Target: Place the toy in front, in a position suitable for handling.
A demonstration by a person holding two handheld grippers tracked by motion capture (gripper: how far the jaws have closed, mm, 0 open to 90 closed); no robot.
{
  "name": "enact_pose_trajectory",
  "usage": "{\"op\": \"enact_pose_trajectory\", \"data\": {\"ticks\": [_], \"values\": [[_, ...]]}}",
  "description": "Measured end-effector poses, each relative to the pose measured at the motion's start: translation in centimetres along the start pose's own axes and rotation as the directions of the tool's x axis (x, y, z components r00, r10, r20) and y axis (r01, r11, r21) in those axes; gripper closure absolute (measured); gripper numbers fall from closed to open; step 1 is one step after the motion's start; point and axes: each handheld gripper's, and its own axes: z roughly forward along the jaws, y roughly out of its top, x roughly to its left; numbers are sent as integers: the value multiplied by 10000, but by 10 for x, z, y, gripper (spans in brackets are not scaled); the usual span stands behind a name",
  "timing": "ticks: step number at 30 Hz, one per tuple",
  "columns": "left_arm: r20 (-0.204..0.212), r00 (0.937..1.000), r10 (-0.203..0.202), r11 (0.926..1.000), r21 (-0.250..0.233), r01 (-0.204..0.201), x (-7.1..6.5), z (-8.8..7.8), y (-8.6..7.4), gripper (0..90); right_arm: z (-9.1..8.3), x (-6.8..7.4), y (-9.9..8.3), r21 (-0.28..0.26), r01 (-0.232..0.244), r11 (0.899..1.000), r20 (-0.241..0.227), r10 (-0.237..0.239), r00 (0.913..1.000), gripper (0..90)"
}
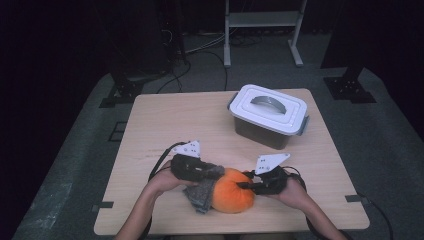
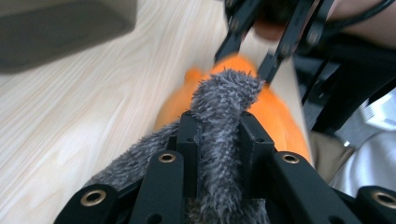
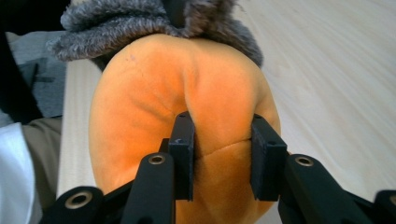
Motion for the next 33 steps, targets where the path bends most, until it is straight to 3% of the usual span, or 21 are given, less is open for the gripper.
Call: {"op": "enact_pose_trajectory", "data": {"ticks": [6,11,16,19,22,24,26,29,33], "values": [[-37,9978,-662,9975,253,663,5,5,-28,733,-13,-7,-9,-166,-255,9995,171,258,9995,638],[8,9956,-938,9955,118,938,8,5,-32,734,-17,-3,-14,-287,-286,9992,308,295,9991,637],[187,9977,-657,9971,-365,663,5,0,-13,734,-12,5,-6,-447,-11,9990,523,34,9986,637],[416,9989,-233,9976,-647,260,-1,0,6,733,-6,10,0,-416,79,9991,542,-56,9985,637],[263,9993,275,9994,-202,-270,-11,5,17,732,-3,15,3,-396,272,9988,522,-251,9983,627],[179,9991,389,9992,44,-390,-14,8,16,732,-4,15,2,-368,324,9988,443,-308,9985,602],[158,9993,342,9992,192,-345,-14,10,12,733,-6,13,-1,-441,83,9990,244,-72,9997,521],[149,9997,169,9997,175,-171,-13,12,4,733,-9,9,-2,-561,172,9983,3,-172,9999,423],[112,9999,-19,9999,163,17,-11,6,-6,735,-18,0,0,-660,56,9978,-279,-75,9996,364]]}}
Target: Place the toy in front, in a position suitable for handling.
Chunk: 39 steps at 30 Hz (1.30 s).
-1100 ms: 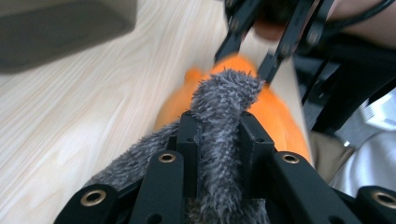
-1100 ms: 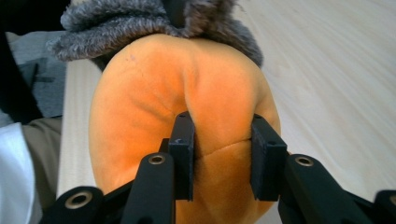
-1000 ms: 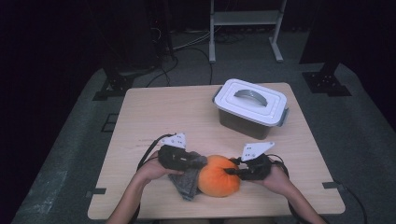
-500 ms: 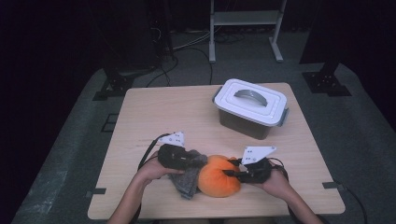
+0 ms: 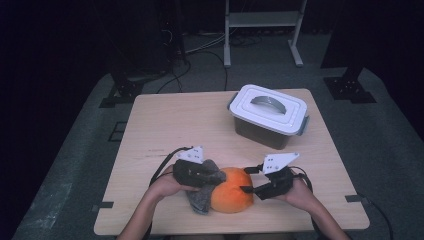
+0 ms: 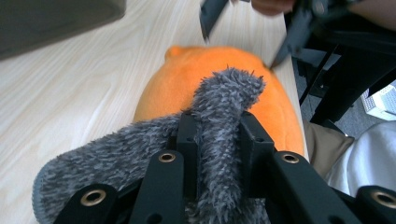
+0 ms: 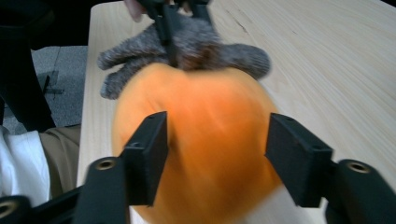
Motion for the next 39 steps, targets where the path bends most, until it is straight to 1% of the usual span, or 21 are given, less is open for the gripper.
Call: {"op": "enact_pose_trajectory", "data": {"ticks": [4,5,6,8,10,11,13,14,16,17,19,21,23,26,28,30,32,34,35,36,39], "values": [[46,9997,-257,9996,-66,257,4,-6,-9,736,-8,-15,-8,-144,-417,9990,-33,416,9991,354],[34,9996,-286,9996,-76,286,4,-8,-10,736,-8,-18,-10,-192,-624,9979,-154,621,9980,344],[45,9995,-306,9995,-89,306,5,-8,-11,736,-7,-19,-12,-190,-667,9976,-259,662,9975,334],[55,9994,-352,9993,-110,353,6,-9,-13,735,-2,-18,-12,-44,-531,9986,-502,528,9973,307],[58,9993,-381,9992,-113,382,6,-9,-14,736,8,-15,-11,246,-443,9987,-847,463,9953,289],[-20,9993,-367,9993,-60,367,6,-9,-14,735,13,-13,-11,296,-350,9989,-960,377,9947,287],[-131,9991,-406,9992,21,406,6,-9,-16,735,20,-10,-10,203,-397,9990,-956,414,9946,339],[-127,9991,-413,9991,2,413,7,-10,-16,735,21,-8,-9,95,-420,9991,-954,427,9945,400],[-175,9986,-493,9987,-94,491,8,-12,-17,736,19,-4,-6,36,-392,9992,-934,394,9948,558],[-190,9987,-481,9988,-122,479,8,-14,-16,736,18,-3,-5,36,-372,9993,-926,374,9950,606],[-275,9987,-425,9990,-154,421,9,-16,-13,737,14,-1,-3,-28,-309,9995,-894,305,9955,695],[-344,9988,-344,9992,-220,337,10,-22,-8,738,11,-3,-1,-111,-468,9988,-894,456,9949,737],[-446,9987,-226,9994,-267,215,9,-27,-2,738,7,-5,0,-205,-597,9980,-696,582,9959,748],[-414,9991,-33,9990,-445,15,6,-30,7,738,-2,-7,5,-382,-710,9967,-318,698,9971,751],[-401,9990,217,9983,-530,-238,2,-30,16,738,-7,-8,9,-377,-744,9965,29,746,9972,751],[-309,9985,462,9963,-706,-483,-3,-30,24,738,-10,-8,12,-346,-832,9959,206,840,9963,751],[-244,9969,743,9939,-796,-760,-9,-29,36,738,-9,-5,15,-151,-766,9969,512,773,9957,750],[-137,9957,916,9927,-780,-924,-14,-25,42,738,-6,-4,16,-45,-710,9975,569,711,9958,749],[-79,9943,1063,9922,-641,-1066,-16,-21,46,738,-5,-3,17,-98,-703,9975,501,707,9962,749],[-49,9939,1104,9923,-558,-1105,-17,-17,48,738,-3,-1,18,-134,-651,9978,435,657,9969,749],[61,9942,1078,9941,-108,-1077,-16,-1,45,738,3,3,18,-37,-620,9981,308,621,9976,749]]}}
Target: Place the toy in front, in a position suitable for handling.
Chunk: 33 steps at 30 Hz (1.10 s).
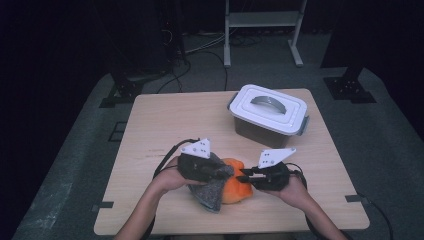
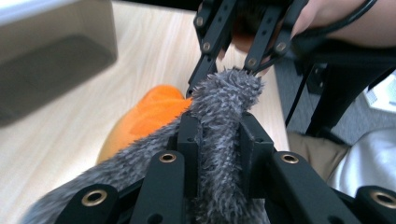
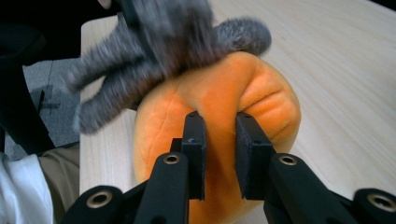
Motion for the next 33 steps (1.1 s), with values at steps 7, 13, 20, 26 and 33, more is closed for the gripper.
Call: {"op": "enact_pose_trajectory", "data": {"ticks": [7,13,20,26,33], "values": [[-189,9991,-375,9992,132,377,6,0,-21,738,-1,-7,-11,128,-199,9997,94,198,9998,748],[-513,9960,-729,9972,120,736,9,-11,-36,738,-1,-8,-11,30,-341,9994,61,340,9994,744],[-350,9994,-35,10000,48,37,-4,-6,-13,736,4,-5,-4,-2,-476,9989,42,476,9989,739],[-407,9992,0,9988,484,20,-3,1,-14,741,6,-3,-6,37,-412,9991,-44,412,9991,626],[-391,9989,-273,9990,352,287,-1,-5,-28,743,0,-9,-3,-272,276,9992,231,-269,9994,401]]}}
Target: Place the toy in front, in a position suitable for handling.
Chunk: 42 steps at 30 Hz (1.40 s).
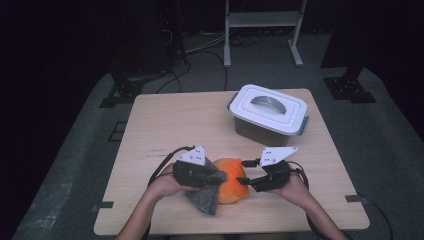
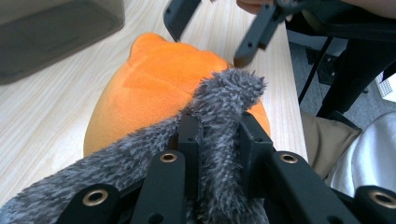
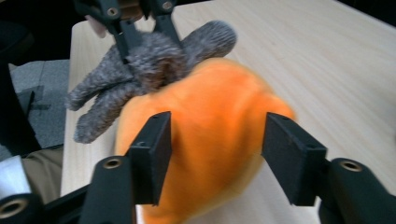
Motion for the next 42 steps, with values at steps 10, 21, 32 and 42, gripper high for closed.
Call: {"op": "enact_pose_trajectory", "data": {"ticks": [10,21,32,42], "values": [[63,9997,-243,9995,-202,244,3,-4,-7,742,16,-6,-3,209,-226,9995,-661,239,9975,433],[-243,9985,488,9968,-629,-502,-6,-20,27,742,18,11,12,207,299,9993,-490,-289,9984,727],[-288,9994,203,9992,-331,-212,-1,-15,12,738,19,10,6,220,227,9995,-420,-218,9989,728],[-207,9989,-418,9988,-274,412,6,-21,-16,737,17,7,6,-69,164,9998,-879,-170,9960,495]]}}
